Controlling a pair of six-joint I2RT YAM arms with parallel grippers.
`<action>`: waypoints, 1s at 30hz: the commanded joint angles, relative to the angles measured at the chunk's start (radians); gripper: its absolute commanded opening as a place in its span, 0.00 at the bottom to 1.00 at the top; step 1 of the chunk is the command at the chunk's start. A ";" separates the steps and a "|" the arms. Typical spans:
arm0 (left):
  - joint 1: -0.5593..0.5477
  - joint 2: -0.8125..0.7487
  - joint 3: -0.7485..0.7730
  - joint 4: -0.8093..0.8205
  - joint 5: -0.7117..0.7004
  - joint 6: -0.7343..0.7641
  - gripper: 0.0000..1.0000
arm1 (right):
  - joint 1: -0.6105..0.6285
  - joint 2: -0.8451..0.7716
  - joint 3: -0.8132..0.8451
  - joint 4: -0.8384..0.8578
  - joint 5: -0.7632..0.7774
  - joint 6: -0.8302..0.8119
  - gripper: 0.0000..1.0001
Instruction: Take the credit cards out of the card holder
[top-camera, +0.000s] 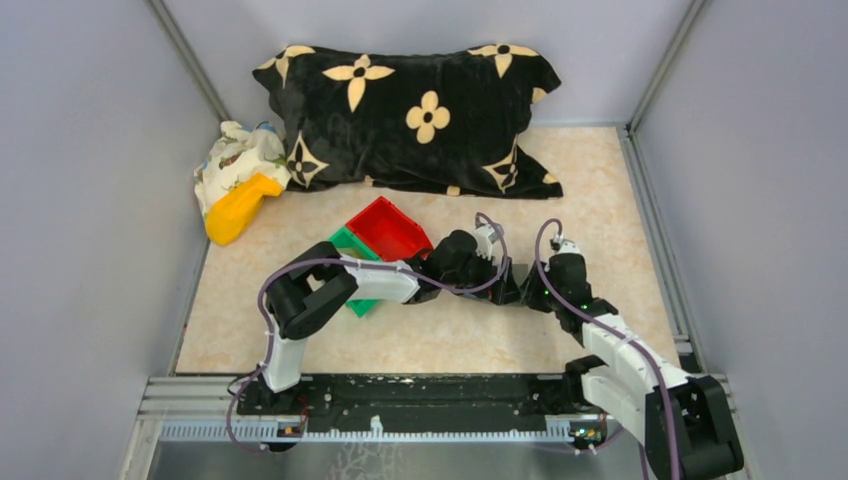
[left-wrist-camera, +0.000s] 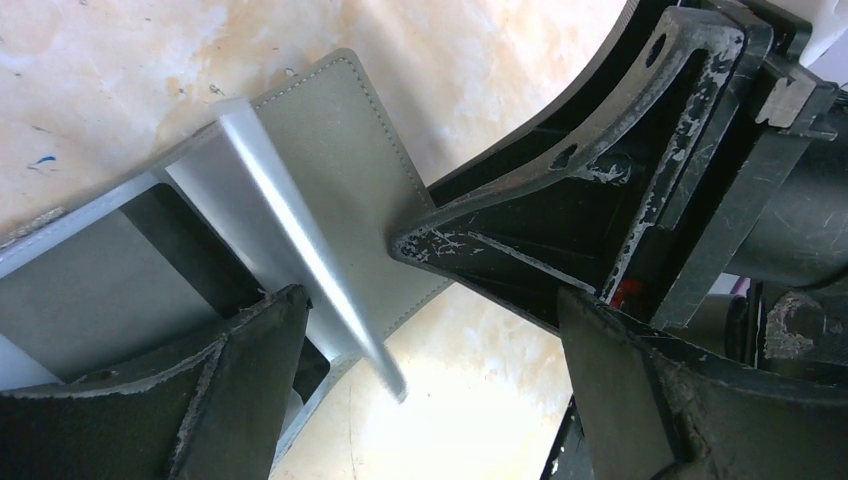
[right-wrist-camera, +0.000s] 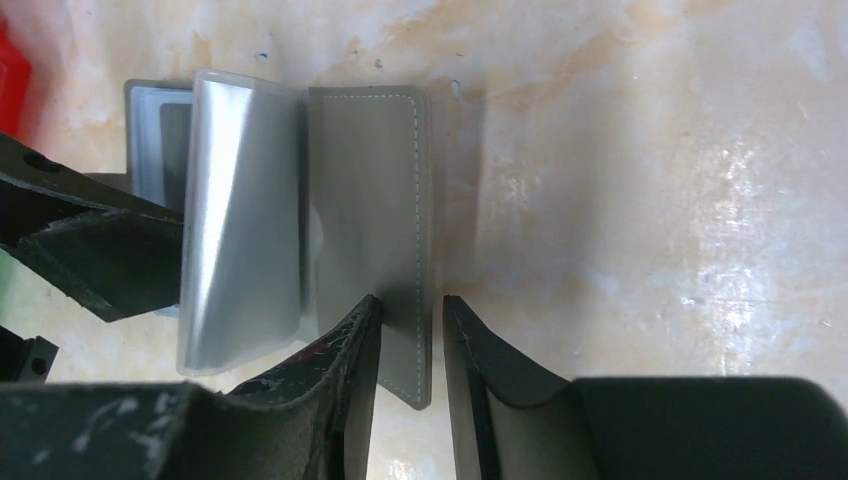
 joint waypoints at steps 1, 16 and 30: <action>-0.014 0.027 0.064 0.069 0.058 -0.034 1.00 | 0.012 -0.035 0.026 0.049 -0.072 -0.002 0.32; -0.014 0.121 0.140 0.119 0.130 -0.092 1.00 | 0.013 -0.118 0.010 0.040 -0.119 0.001 0.32; 0.007 0.157 0.128 0.173 0.152 -0.158 1.00 | 0.013 -0.272 0.025 -0.062 -0.075 -0.021 0.31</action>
